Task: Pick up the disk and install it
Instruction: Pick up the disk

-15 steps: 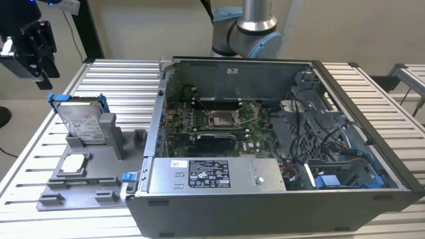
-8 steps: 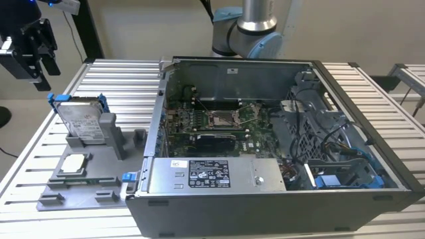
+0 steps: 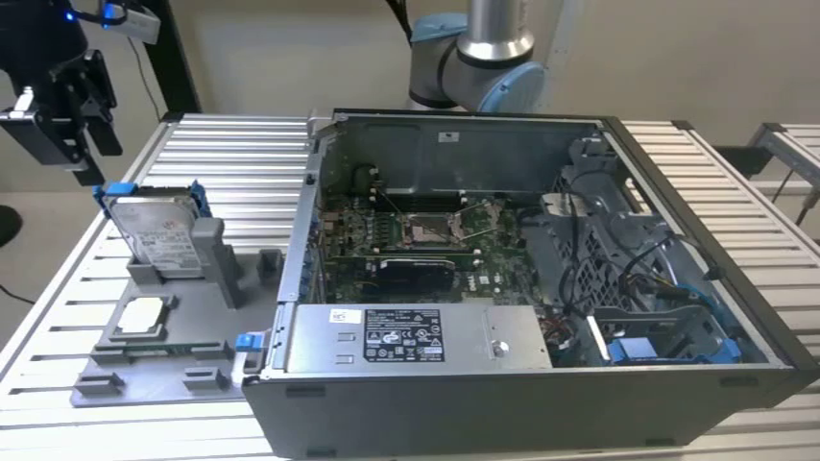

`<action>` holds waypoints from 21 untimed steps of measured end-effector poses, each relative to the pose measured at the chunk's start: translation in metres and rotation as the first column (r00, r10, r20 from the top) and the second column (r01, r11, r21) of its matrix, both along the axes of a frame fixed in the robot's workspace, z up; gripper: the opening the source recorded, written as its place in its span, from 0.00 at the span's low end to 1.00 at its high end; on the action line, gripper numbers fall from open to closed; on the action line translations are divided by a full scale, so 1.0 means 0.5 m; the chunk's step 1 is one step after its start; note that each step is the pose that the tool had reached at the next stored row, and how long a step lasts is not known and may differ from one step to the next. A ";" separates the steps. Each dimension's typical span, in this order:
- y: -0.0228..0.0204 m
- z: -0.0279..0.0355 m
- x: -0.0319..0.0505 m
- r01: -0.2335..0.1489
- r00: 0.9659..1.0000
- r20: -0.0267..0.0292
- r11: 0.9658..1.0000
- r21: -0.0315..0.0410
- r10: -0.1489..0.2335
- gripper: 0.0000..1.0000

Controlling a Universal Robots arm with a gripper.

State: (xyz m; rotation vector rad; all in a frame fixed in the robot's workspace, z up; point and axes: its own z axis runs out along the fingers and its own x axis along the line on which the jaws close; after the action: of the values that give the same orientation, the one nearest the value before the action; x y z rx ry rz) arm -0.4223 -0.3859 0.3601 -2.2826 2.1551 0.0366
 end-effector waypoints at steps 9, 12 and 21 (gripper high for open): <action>0.0019 -0.033 0.001 0.001 1.000 0.000 1.000 0.000 -0.001 1.00; 0.0023 -0.043 0.001 0.001 1.000 0.000 1.000 0.000 -0.001 1.00; 0.0035 -0.076 0.001 0.001 1.000 0.000 1.000 0.000 -0.001 1.00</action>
State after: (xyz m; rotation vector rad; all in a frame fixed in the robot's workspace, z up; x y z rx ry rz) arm -0.4216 -0.3841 0.3220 -2.2814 2.1562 0.0366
